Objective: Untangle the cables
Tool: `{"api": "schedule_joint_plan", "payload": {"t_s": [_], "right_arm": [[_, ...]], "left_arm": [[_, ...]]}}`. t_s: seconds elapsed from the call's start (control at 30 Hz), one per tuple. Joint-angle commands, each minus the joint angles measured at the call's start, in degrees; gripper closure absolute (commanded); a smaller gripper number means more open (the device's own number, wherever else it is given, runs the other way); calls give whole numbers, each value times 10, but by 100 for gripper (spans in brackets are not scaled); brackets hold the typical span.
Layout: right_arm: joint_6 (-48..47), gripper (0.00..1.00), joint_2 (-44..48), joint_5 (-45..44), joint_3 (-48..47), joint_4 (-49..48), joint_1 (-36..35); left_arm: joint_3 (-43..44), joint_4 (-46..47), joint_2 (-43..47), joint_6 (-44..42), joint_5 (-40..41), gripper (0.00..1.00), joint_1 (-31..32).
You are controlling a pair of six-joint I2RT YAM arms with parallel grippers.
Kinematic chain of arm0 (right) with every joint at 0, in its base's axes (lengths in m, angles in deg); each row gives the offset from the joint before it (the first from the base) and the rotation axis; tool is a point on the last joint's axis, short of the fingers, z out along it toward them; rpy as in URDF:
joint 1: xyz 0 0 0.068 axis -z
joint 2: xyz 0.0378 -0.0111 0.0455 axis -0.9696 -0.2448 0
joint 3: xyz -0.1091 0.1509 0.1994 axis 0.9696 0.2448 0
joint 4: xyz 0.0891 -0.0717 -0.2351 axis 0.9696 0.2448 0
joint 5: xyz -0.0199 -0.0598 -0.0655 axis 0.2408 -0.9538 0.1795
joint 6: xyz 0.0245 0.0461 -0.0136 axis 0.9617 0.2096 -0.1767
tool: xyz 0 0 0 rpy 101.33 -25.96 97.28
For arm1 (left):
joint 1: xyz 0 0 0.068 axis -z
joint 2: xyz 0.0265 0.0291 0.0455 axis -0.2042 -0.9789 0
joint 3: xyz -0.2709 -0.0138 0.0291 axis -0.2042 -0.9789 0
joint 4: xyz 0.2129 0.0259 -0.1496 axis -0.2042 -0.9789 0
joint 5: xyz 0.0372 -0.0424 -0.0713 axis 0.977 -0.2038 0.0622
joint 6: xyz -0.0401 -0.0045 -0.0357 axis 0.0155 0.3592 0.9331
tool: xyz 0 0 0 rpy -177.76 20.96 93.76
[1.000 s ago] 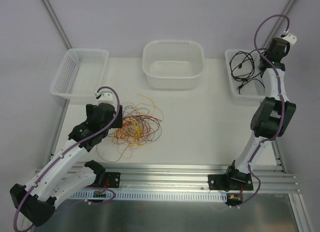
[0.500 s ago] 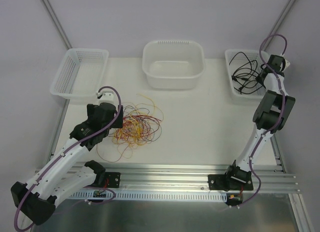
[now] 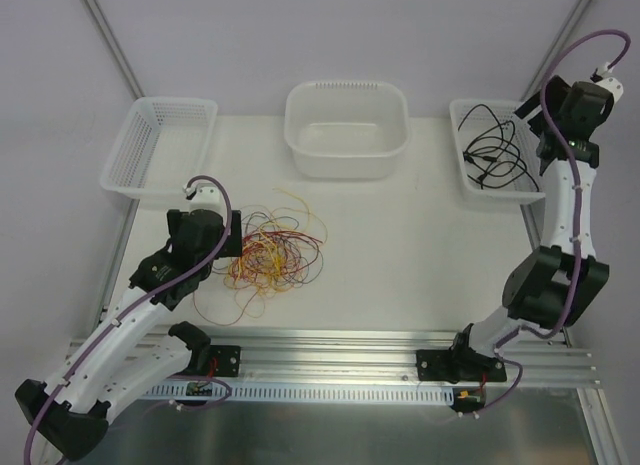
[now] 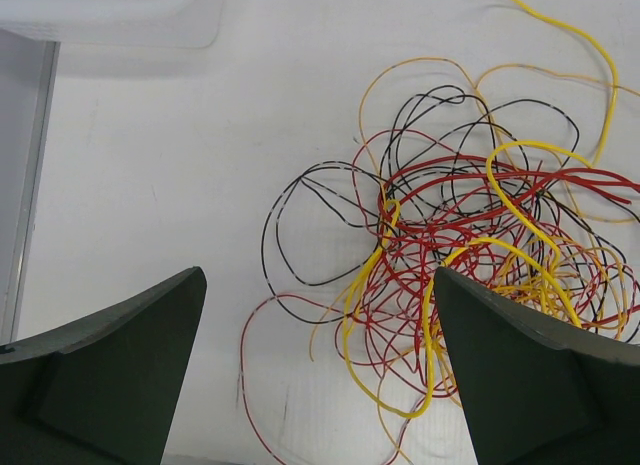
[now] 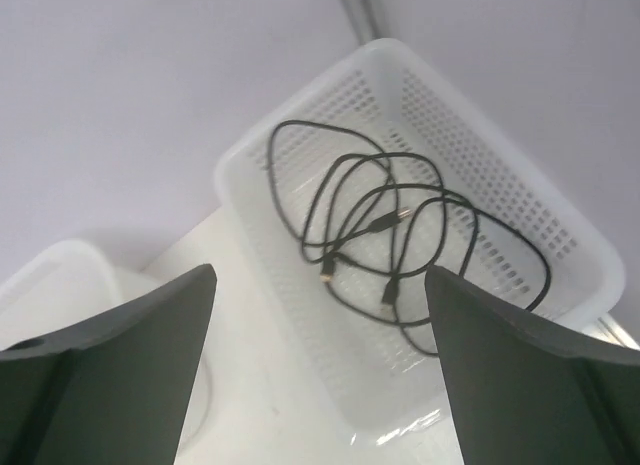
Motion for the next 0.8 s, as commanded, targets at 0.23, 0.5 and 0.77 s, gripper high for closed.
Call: {"api": "schedule_joint_plan", "payload": {"t_s": [0.23, 0.5, 0.77], "right_arm": [[58, 8, 253, 136, 286, -23, -185], [57, 10, 271, 139, 402, -25, -442], [100, 14, 148, 100, 411, -115, -618]], "left_arm": [[-3, 17, -15, 4, -52, 1, -15], [-1, 27, -58, 1, -129, 1, -15], [2, 27, -115, -6, -188, 1, -15]]}}
